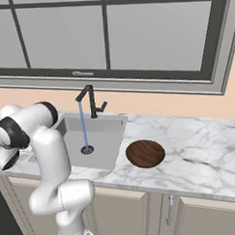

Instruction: Rinse each bowl for a few seconds and place them down in the sink or on the counter.

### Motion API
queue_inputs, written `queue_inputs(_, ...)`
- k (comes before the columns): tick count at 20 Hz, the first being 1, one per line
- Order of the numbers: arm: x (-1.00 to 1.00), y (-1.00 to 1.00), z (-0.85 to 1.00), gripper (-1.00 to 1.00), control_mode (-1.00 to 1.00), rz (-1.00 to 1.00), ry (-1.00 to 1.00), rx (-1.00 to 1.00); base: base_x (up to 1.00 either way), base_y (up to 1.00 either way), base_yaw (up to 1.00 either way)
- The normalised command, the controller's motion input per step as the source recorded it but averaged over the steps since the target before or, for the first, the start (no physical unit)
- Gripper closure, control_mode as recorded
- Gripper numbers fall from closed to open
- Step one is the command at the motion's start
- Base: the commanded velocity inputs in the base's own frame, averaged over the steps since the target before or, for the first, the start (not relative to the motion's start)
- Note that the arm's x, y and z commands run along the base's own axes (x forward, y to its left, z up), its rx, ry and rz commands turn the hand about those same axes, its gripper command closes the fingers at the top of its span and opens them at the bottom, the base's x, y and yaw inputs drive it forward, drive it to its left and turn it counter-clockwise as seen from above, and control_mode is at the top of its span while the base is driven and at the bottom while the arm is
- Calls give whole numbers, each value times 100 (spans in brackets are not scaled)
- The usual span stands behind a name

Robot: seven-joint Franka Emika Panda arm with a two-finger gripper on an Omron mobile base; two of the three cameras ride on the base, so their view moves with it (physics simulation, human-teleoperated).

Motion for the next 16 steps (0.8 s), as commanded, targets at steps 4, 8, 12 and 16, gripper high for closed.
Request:
queue_inputs(4, 0, 8, 68, -100, -100, -2, 0, -2, 0, 0, 0)
queue_inputs(8, 0, 6, 76, -100, -100, -3, 5, -4, 0, 0, 0)
queue_inputs(12, -8, 0, 93, -100, -100, -3, 9, -5, 0, 0, 0)
queue_inputs(16, -20, 0, 100, -100, -100, -1, 9, -6, 0, 0, 0)
